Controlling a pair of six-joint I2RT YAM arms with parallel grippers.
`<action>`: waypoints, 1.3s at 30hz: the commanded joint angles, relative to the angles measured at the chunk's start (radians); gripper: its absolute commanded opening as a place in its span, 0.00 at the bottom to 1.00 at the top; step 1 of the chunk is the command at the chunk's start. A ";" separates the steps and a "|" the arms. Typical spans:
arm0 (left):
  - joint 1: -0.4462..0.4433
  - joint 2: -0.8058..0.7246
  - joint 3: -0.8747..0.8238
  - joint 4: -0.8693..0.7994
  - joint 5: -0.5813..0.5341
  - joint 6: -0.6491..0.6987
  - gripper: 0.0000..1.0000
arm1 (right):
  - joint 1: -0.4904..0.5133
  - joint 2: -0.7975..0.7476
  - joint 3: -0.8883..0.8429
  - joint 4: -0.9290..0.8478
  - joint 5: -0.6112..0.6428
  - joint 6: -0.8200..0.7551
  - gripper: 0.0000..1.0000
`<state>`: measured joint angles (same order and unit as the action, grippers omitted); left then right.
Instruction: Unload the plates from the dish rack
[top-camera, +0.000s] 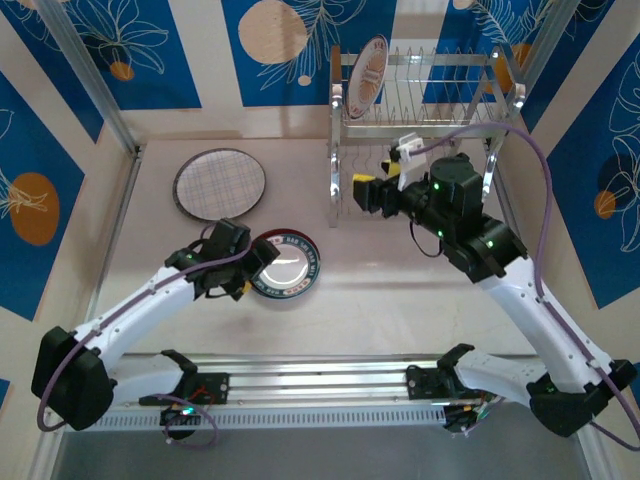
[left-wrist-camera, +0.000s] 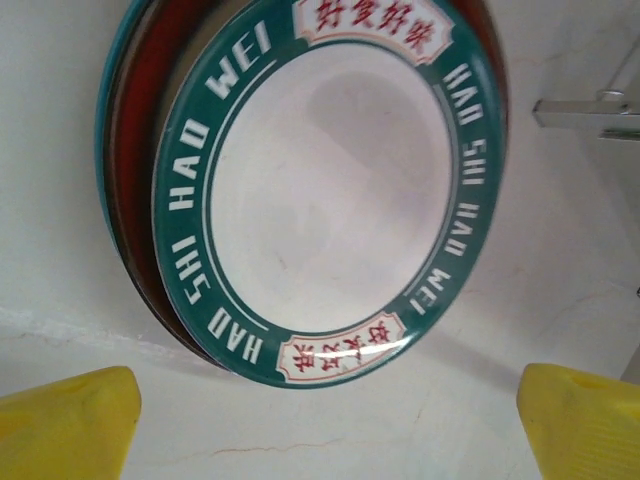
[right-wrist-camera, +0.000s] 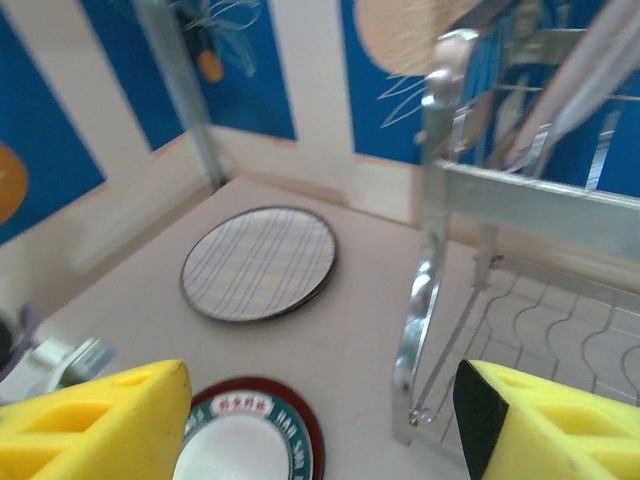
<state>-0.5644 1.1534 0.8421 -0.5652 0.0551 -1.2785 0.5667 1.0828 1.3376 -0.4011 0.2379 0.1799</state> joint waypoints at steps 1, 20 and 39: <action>0.011 -0.028 0.116 -0.100 -0.051 0.061 0.97 | -0.047 0.061 0.077 0.102 0.106 0.130 0.71; 0.012 -0.223 0.333 0.410 0.037 0.406 1.00 | -0.250 0.558 0.589 0.036 0.024 0.266 0.80; 0.012 -0.268 0.450 0.458 0.025 0.502 1.00 | -0.274 0.803 0.846 -0.022 0.012 0.297 0.55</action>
<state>-0.5629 0.9020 1.2469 -0.1196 0.0956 -0.8181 0.3004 1.8717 2.1319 -0.3988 0.2565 0.4587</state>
